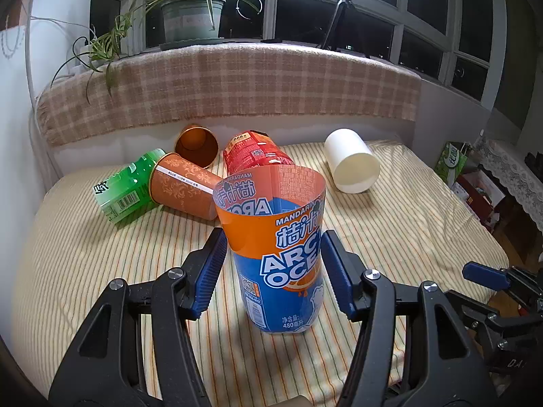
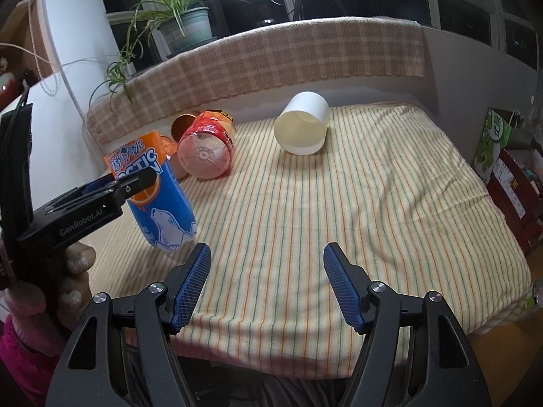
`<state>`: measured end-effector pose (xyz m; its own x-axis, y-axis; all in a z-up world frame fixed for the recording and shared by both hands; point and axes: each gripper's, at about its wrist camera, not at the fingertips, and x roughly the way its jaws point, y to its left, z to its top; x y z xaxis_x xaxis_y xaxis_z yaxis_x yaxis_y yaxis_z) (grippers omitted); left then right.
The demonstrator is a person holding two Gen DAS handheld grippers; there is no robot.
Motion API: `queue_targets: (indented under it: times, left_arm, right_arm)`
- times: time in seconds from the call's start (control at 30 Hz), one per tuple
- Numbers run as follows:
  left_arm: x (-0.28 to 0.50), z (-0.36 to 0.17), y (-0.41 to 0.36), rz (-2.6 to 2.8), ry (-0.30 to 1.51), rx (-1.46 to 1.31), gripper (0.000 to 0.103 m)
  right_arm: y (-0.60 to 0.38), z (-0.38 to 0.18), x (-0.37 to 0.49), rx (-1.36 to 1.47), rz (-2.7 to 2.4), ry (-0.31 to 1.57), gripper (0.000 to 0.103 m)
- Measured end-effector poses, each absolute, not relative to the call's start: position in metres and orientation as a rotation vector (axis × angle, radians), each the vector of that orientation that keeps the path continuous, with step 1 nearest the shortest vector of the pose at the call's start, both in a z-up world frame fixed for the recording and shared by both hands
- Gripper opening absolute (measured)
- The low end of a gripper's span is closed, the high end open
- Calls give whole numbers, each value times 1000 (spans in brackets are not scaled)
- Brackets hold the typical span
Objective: Flip cup upright
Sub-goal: 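Rotate the blue bottle upright with the left tool, orange top up, then lower the upright blue bottle onto the bed with the left tool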
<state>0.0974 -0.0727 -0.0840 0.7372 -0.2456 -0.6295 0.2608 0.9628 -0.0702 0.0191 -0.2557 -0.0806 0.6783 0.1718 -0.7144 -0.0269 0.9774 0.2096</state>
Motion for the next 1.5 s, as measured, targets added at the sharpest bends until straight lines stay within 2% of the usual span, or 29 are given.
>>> queue_targets:
  times: [1.13,1.23,1.27,1.3,1.37,1.5]
  left_arm:
    - [75,-87,-79,-360,693,38,61]
    - [76,-88,-80,-382,713,29,66]
    - [75,-88,-80,-382,711,33,69]
    - [74,-88,-81,-382,711,36,76]
    - [73,-87,-81,-389,710,31,81]
    - [69,-86,-81,-401,714,34,83]
  right_arm:
    - [-252,-78,19,193,115,818,68]
    - [-253,-78,17,194,112,816,68]
    - [-254,-78,17,194,113,816,68]
    - [-254,-78,17,193,113,814,68]
    - [-255,-77,17,192,113,811,68]
    - [-256,-75,15,192,113,803,68]
